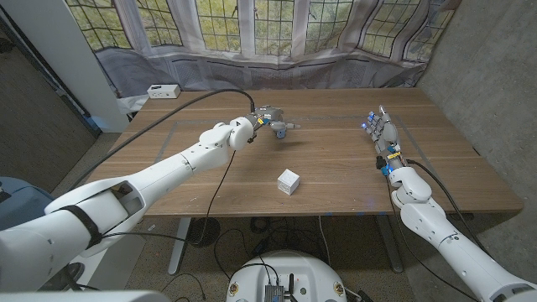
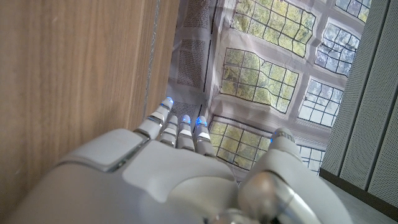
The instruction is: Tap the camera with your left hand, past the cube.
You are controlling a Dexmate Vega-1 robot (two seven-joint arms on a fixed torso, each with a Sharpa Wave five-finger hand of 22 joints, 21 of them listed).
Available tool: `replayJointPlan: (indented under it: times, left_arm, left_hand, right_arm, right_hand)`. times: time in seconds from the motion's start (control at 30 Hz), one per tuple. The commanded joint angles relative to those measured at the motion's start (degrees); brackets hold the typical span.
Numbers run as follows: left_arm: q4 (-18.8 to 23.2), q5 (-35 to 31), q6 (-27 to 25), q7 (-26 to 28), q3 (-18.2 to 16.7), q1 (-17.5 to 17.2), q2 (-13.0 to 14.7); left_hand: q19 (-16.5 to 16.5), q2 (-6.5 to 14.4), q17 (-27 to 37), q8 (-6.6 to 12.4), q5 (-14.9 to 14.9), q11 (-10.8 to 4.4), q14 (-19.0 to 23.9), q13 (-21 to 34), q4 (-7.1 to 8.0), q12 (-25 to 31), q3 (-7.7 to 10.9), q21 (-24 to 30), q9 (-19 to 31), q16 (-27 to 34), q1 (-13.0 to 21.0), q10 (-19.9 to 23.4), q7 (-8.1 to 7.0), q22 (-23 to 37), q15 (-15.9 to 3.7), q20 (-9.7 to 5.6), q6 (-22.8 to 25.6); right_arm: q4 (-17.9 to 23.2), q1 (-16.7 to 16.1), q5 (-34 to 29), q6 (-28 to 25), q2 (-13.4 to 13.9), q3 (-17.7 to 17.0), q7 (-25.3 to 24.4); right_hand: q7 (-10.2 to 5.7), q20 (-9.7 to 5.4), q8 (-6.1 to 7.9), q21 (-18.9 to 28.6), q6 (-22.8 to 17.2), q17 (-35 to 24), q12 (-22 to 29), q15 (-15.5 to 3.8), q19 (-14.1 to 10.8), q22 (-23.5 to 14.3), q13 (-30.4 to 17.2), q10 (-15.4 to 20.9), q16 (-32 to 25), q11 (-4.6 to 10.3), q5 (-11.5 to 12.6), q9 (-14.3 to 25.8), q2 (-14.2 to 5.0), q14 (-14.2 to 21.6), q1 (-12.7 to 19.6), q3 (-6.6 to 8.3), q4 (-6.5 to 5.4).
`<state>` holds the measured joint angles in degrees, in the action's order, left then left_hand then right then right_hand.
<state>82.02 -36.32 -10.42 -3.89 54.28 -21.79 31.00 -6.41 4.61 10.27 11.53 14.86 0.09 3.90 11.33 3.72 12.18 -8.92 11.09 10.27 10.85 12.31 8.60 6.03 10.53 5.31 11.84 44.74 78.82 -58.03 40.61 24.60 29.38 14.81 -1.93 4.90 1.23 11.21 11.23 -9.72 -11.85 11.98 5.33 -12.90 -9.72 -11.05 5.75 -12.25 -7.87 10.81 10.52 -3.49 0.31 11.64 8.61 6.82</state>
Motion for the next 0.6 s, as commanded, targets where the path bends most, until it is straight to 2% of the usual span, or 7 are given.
replayJointPlan:
  times: [0.03, 0.6]
  left_arm:
    - [-0.3, 0.2, -0.1, 0.1, 0.0, -0.1, 0.0]
    - [0.4, 0.5, 0.1, 1.0, -0.5, -0.1, 0.2]
  left_hand:
    - [-0.2, 0.9, 0.2, 0.22, 0.4, -0.13, 0.5, 0.1, 0.14, 0.2, -0.36, 0.4, 0.2, 0.3, 0.2, 0.3, -0.23, 0.1, 0.14, 0.28, 0.4]
    - [-0.2, 1.1, 0.2, 0.00, 0.5, -0.10, 0.6, 0.1, 0.16, 0.2, -0.35, 0.4, 0.2, 0.3, 0.5, 0.3, -0.25, 0.1, 0.20, 0.29, 0.2]
  right_arm:
    - [0.1, -0.1, -0.1, -0.1, 0.0, 0.0, -0.3]
    - [-0.3, 0.1, 0.0, 0.0, -0.2, 0.1, 0.0]
  right_hand:
    - [-0.14, 0.52, 0.02, -0.1, -0.3, -0.3, 0.0, 0.56, -0.1, -0.3, -0.2, 0.2, 0.3, -0.07, -0.1, 0.2, -0.32, -0.2, 0.1, 0.52, 0.03]
    - [-0.21, 0.54, 0.00, -0.1, -0.3, -0.4, -0.1, 0.57, -0.1, -0.3, -0.2, 0.2, 0.3, -0.04, -0.1, 0.2, -0.29, -0.2, 0.0, 0.53, 0.04]
